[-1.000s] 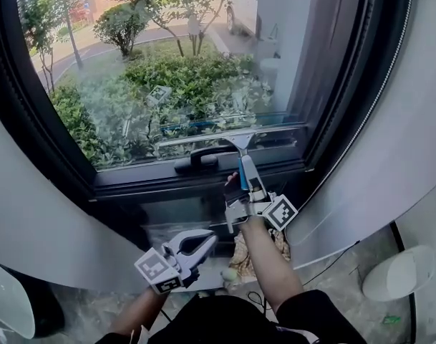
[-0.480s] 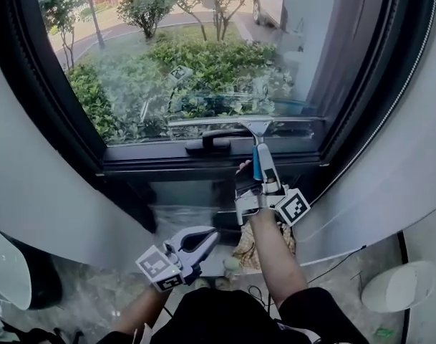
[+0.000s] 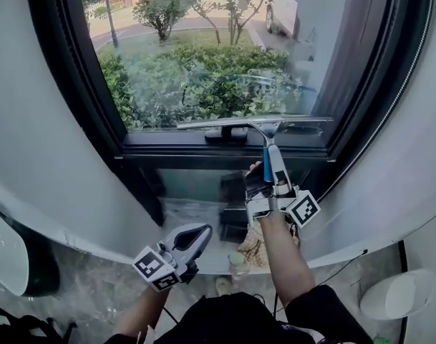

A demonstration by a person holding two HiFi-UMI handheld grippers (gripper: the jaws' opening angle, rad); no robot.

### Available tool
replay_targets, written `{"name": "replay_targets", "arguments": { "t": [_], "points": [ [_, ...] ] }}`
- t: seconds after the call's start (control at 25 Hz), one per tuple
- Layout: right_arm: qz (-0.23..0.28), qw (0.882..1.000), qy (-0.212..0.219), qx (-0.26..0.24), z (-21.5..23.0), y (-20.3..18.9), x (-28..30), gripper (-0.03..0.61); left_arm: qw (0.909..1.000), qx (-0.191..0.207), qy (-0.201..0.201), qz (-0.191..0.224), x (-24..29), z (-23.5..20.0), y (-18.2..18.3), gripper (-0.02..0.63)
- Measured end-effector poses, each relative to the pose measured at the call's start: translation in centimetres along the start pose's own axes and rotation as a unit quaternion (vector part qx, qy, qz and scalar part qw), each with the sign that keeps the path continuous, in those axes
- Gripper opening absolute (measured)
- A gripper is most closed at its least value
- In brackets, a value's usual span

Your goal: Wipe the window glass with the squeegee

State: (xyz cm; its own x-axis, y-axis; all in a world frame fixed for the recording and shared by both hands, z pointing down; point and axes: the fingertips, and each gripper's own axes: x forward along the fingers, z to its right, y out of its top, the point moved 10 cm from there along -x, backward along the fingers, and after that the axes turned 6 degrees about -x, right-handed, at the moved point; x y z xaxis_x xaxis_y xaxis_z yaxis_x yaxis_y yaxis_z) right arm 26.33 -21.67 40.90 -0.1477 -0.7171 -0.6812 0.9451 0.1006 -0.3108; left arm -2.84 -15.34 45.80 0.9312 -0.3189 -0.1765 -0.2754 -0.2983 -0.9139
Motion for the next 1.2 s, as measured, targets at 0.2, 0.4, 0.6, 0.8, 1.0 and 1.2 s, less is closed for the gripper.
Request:
{"name": "replay_targets", "arguments": {
  "t": [0.2, 0.4, 0.6, 0.8, 1.0, 1.2],
  "points": [
    [-0.009, 1.0, 0.0, -0.012, -4.1, -1.9, -2.9, 0.135, 0.9995, 0.006, 0.029, 0.009, -5.7, 1.8, 0.3, -0.003],
    [-0.032, 0.999, -0.01, -0.02, -8.1, -3.8, -7.2, 0.135, 0.9971, 0.019, 0.07, 0.02, -11.8, 3.4, 0.1, -0.003],
    [-0.08, 0.995, -0.011, -0.054, -12.3, -3.9, -12.4, 0.135, 0.9931, 0.035, 0.111, 0.017, -17.8, 5.2, -0.1, -0.004],
    [-0.115, 0.993, -0.01, -0.034, -15.1, -4.9, -17.8, 0.135, 0.9895, 0.029, 0.141, 0.012, -22.3, 7.3, -0.9, -0.003],
    [-0.151, 0.988, -0.015, -0.017, -16.6, -5.4, -22.0, 0.135, 0.9859, 0.029, 0.164, 0.016, -24.4, 9.2, -1.9, -0.003],
    [-0.165, 0.986, -0.021, 0.016, -17.3, -5.0, -25.4, 0.135, 0.9802, 0.051, 0.188, 0.034, -24.5, 11.3, -2.0, -0.003]
  ]
}}
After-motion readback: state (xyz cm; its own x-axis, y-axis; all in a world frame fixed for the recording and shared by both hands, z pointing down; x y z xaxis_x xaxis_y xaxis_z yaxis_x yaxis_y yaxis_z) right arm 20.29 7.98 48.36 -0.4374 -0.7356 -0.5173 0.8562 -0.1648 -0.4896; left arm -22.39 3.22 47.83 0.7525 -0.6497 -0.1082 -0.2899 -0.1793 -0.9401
